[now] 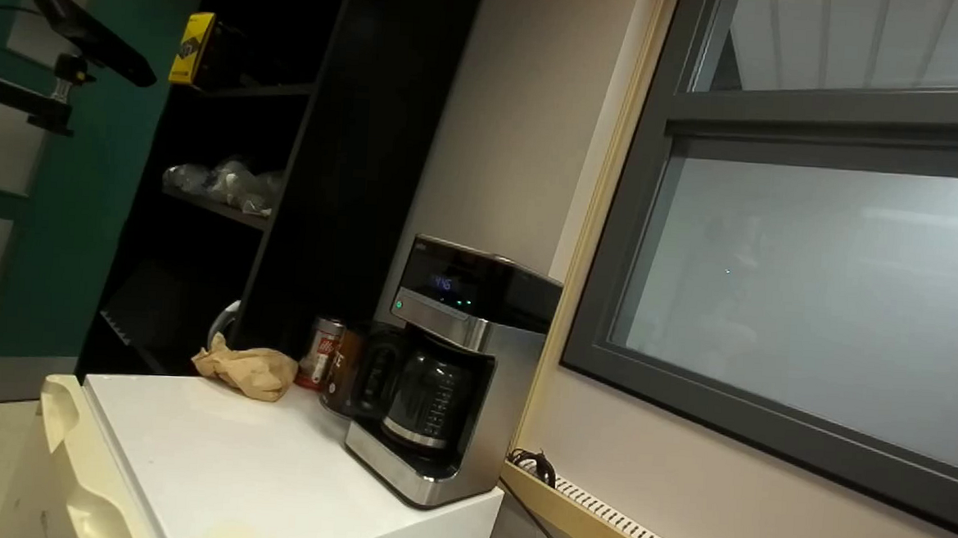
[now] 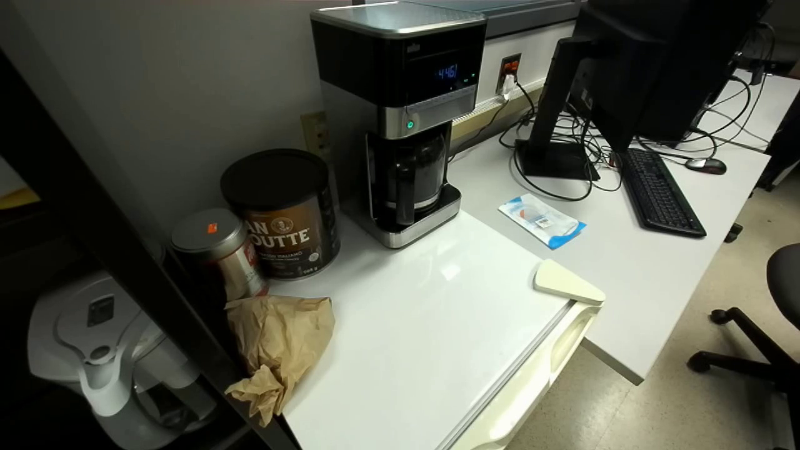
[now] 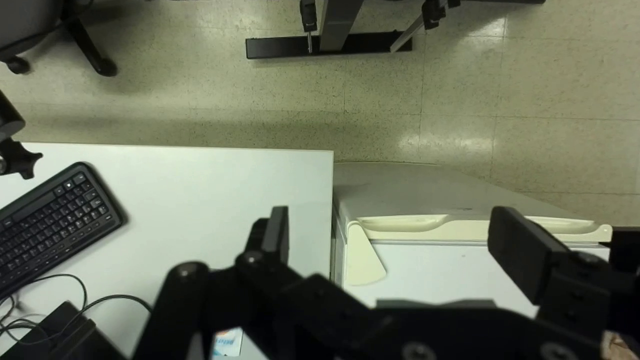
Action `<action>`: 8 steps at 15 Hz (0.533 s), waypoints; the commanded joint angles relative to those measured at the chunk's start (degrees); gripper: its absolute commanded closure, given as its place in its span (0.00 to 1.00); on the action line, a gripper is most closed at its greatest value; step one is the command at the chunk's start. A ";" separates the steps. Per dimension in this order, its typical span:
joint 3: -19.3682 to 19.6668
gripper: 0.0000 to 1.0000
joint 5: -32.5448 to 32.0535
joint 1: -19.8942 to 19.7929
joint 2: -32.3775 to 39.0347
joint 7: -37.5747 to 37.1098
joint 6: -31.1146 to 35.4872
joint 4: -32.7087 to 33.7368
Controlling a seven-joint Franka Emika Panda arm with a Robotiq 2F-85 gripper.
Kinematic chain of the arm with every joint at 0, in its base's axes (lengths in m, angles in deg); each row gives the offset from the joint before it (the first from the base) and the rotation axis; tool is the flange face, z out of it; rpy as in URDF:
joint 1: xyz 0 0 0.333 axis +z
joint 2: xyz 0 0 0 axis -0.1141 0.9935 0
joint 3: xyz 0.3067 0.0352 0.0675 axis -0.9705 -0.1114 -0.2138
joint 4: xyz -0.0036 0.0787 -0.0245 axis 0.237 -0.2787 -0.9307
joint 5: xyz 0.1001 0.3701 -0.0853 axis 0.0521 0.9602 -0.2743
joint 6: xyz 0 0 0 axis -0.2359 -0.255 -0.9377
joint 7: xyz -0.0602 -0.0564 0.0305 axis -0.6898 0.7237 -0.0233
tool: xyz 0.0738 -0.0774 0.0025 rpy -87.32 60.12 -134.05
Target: Press the last button on the right side of the coffee maker
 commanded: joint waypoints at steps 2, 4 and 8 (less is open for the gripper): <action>-0.18 0.00 0.13 0.28 1.47 1.90 4.13 -0.65; -0.29 0.00 0.12 0.44 2.33 2.76 5.79 -0.93; -0.47 0.00 0.60 0.77 4.34 4.13 8.89 -1.39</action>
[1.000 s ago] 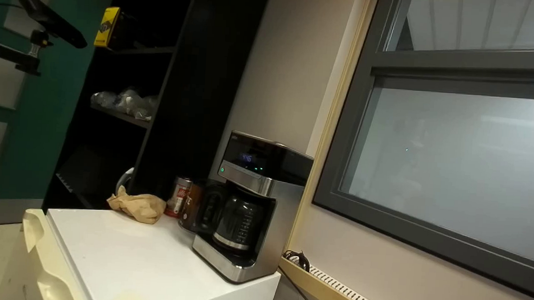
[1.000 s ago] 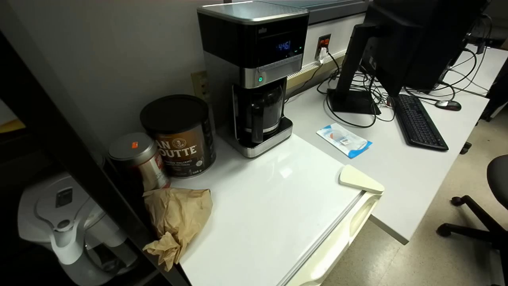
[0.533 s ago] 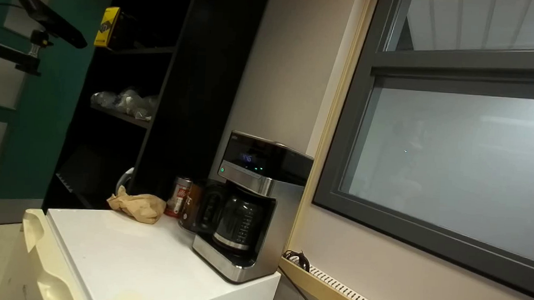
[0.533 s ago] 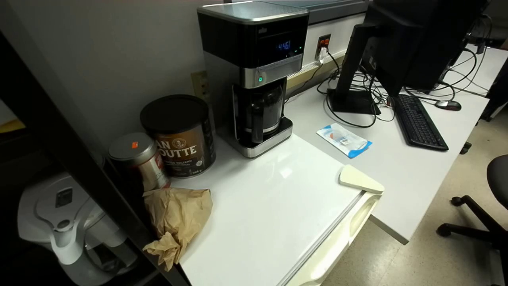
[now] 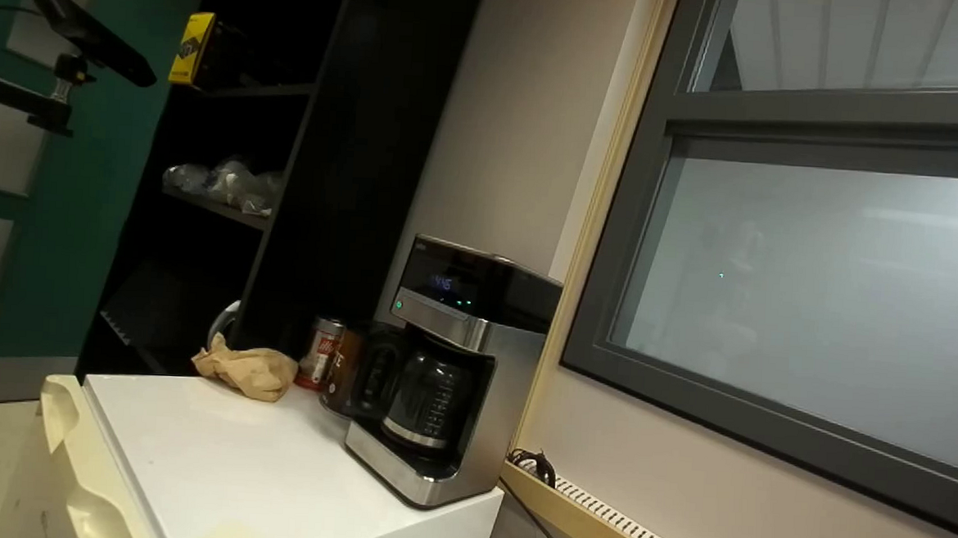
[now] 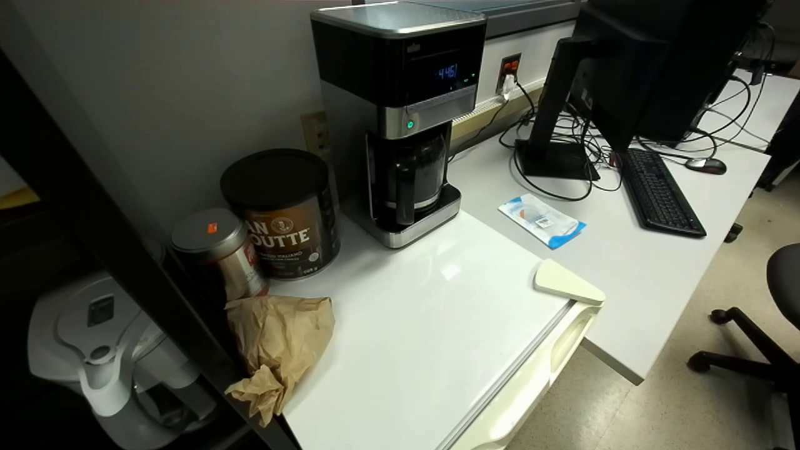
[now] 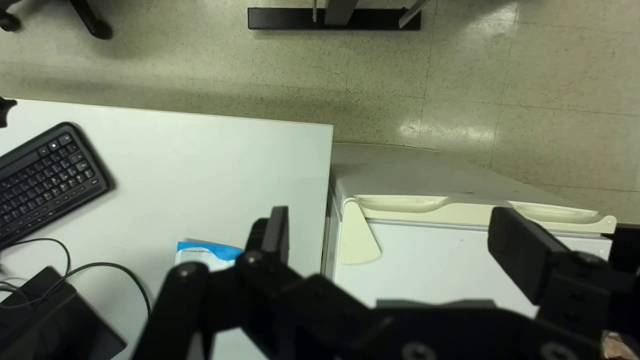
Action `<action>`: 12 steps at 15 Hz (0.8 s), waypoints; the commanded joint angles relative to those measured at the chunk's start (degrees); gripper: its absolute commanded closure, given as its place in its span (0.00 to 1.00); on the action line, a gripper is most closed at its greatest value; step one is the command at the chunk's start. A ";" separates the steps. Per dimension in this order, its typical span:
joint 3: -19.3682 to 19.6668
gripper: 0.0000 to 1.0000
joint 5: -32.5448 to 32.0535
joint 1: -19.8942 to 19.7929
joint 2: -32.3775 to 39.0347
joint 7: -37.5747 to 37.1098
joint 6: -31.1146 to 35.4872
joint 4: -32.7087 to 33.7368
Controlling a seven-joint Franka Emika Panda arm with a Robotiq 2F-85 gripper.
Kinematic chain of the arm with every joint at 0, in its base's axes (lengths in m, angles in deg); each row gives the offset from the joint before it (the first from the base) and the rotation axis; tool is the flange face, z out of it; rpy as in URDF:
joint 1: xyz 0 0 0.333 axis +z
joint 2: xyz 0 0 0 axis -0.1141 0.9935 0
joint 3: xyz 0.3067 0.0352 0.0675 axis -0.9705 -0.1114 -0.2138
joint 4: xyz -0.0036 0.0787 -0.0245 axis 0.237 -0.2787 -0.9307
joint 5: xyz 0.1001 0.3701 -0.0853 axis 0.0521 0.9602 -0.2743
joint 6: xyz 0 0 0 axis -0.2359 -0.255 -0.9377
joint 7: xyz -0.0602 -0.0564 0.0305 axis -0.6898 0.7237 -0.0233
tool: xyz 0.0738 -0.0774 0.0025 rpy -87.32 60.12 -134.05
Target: Press the last button on the right side of the coffee maker
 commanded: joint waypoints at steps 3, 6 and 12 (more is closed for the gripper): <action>-0.44 0.00 0.72 0.54 3.04 1.60 5.85 -0.90; -0.83 0.00 0.96 0.65 4.85 1.92 8.96 -1.09; -1.64 0.00 0.75 0.83 8.01 2.25 15.63 -1.38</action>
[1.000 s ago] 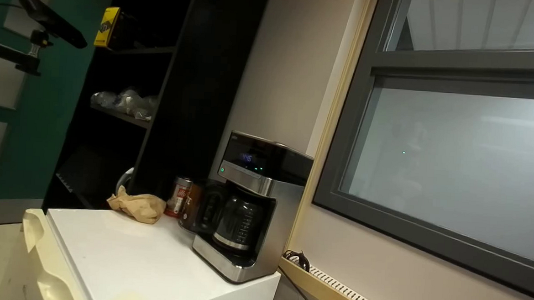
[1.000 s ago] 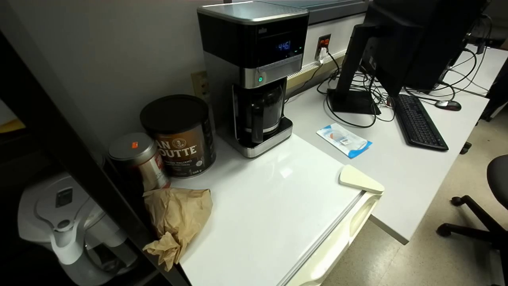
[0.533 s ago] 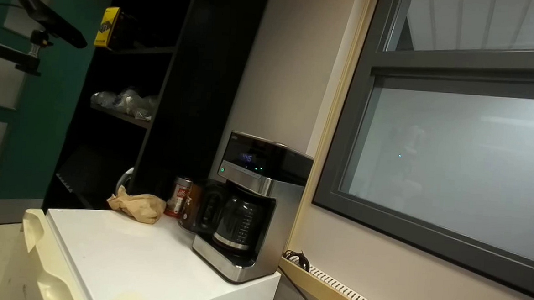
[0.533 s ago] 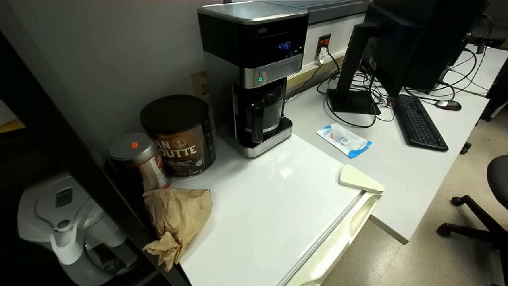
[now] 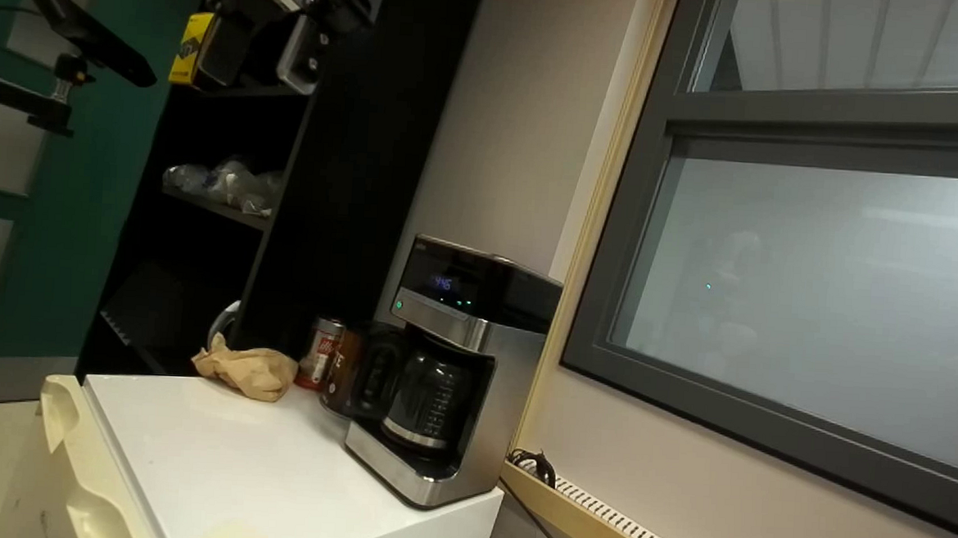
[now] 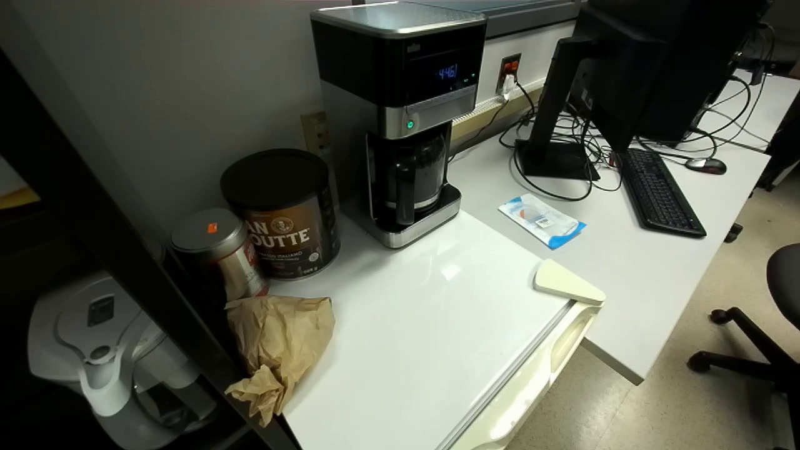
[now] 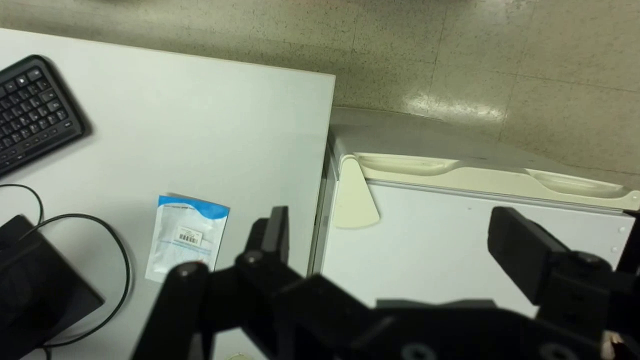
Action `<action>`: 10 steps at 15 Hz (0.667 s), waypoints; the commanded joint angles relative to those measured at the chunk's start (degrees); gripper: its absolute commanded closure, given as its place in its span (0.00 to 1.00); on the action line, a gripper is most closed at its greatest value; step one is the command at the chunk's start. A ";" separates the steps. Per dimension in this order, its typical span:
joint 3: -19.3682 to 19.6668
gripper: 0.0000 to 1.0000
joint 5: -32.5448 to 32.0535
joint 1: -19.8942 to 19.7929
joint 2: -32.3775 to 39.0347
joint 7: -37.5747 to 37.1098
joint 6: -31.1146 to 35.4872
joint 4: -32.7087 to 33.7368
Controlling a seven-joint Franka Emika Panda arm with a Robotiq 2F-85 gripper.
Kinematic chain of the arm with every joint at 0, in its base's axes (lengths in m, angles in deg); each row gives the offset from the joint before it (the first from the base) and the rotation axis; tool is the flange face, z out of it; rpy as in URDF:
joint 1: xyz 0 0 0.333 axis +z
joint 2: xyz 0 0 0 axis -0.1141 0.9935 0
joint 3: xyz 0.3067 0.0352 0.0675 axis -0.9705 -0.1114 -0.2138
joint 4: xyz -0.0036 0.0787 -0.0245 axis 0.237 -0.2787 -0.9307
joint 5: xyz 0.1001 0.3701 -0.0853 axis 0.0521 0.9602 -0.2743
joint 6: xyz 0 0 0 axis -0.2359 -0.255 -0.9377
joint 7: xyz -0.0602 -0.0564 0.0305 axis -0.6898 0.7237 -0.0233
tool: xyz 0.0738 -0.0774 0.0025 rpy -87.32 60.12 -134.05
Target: Press the last button on the right side of the coffee maker
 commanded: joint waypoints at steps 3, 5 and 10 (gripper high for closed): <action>-0.76 0.00 0.27 0.47 2.42 1.38 6.32 -0.30; -1.06 0.08 0.34 0.68 3.13 1.66 8.22 -0.36; -1.86 0.55 -0.55 1.09 5.10 1.74 13.16 -0.29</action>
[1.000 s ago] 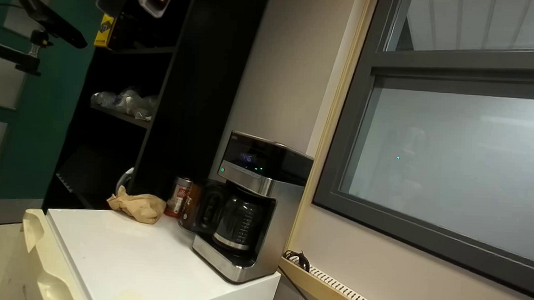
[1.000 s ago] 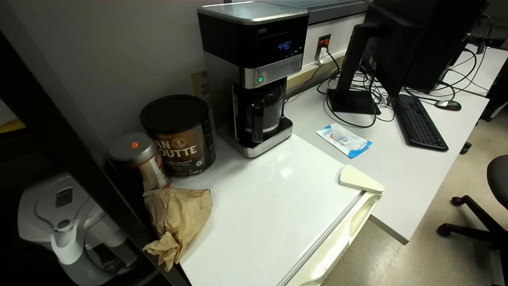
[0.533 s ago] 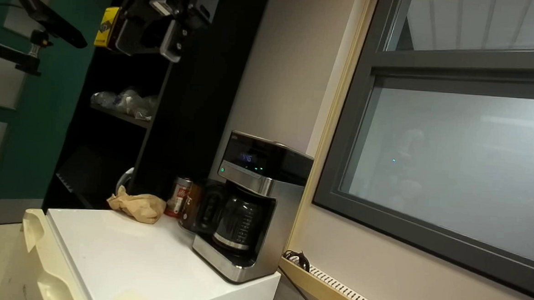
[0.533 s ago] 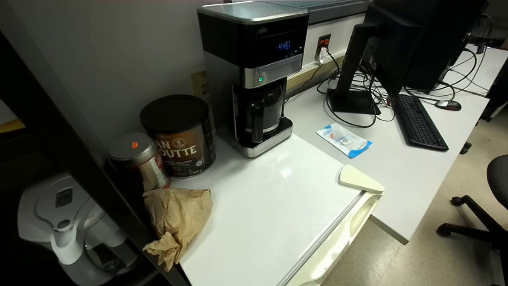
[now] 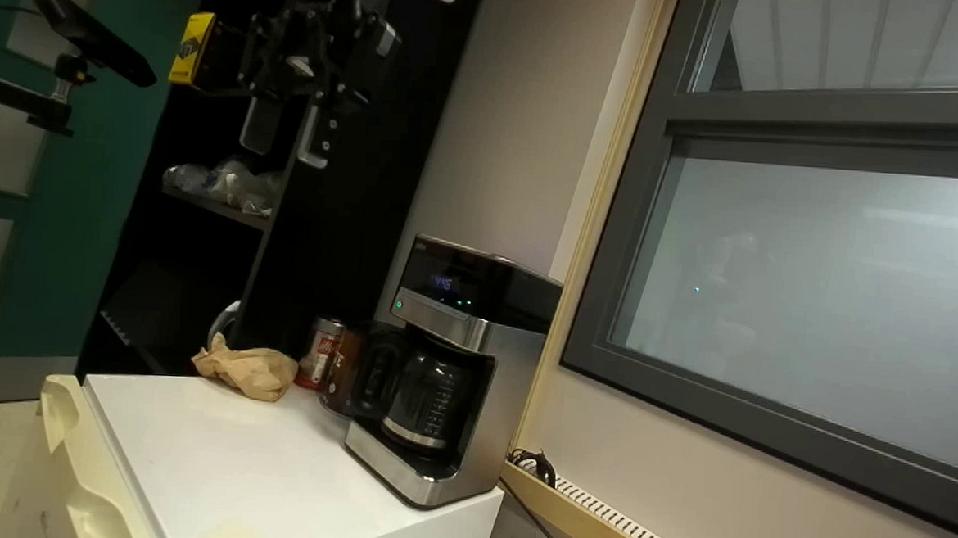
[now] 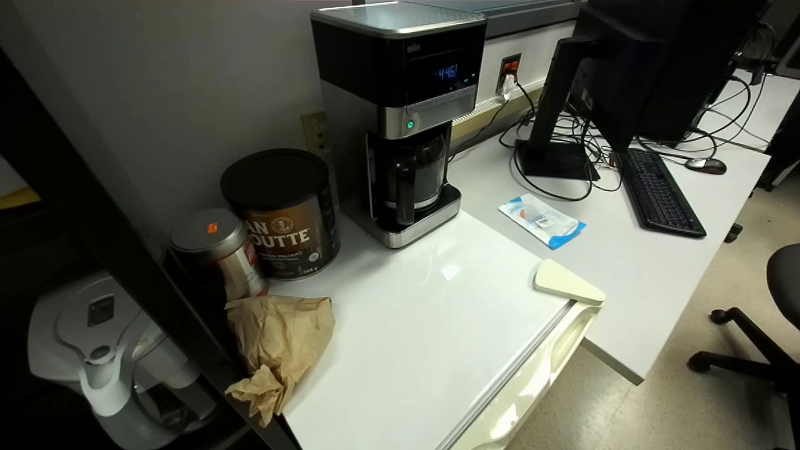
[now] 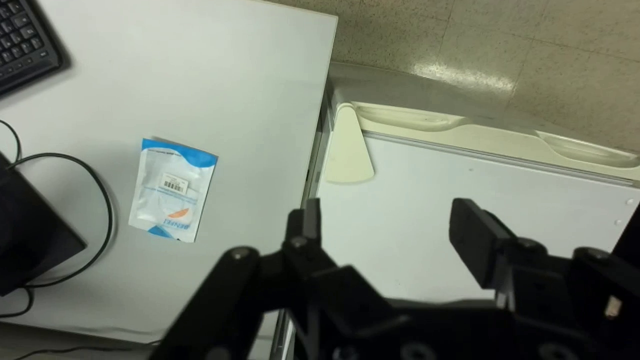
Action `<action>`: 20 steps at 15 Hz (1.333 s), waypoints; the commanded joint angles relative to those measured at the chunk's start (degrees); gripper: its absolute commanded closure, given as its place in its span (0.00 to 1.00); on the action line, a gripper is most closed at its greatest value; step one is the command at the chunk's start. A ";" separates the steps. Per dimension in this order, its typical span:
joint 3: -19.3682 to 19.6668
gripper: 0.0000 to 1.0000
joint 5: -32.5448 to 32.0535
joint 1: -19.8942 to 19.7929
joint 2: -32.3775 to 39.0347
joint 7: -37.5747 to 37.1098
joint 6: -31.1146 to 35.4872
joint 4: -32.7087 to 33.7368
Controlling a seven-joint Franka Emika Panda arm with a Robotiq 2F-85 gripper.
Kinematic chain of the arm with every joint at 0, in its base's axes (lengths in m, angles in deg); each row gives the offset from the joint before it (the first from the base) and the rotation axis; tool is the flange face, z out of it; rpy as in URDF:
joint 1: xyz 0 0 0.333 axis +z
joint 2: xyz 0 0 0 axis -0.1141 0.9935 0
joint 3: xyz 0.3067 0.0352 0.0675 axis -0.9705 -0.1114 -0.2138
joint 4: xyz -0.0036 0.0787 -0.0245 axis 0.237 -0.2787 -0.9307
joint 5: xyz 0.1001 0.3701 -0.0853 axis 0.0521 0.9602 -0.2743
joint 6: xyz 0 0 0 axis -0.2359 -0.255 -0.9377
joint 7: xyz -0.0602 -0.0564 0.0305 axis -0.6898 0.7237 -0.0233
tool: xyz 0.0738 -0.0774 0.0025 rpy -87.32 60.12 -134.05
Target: Press the last button on the right side of the coffee maker
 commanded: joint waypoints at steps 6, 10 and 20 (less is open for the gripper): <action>-0.64 0.98 -4.57 0.72 4.53 -0.98 12.16 0.34; -0.48 0.99 -8.91 0.88 7.17 -2.88 17.73 0.96; 0.36 0.99 -15.69 2.18 14.38 -8.73 25.01 6.35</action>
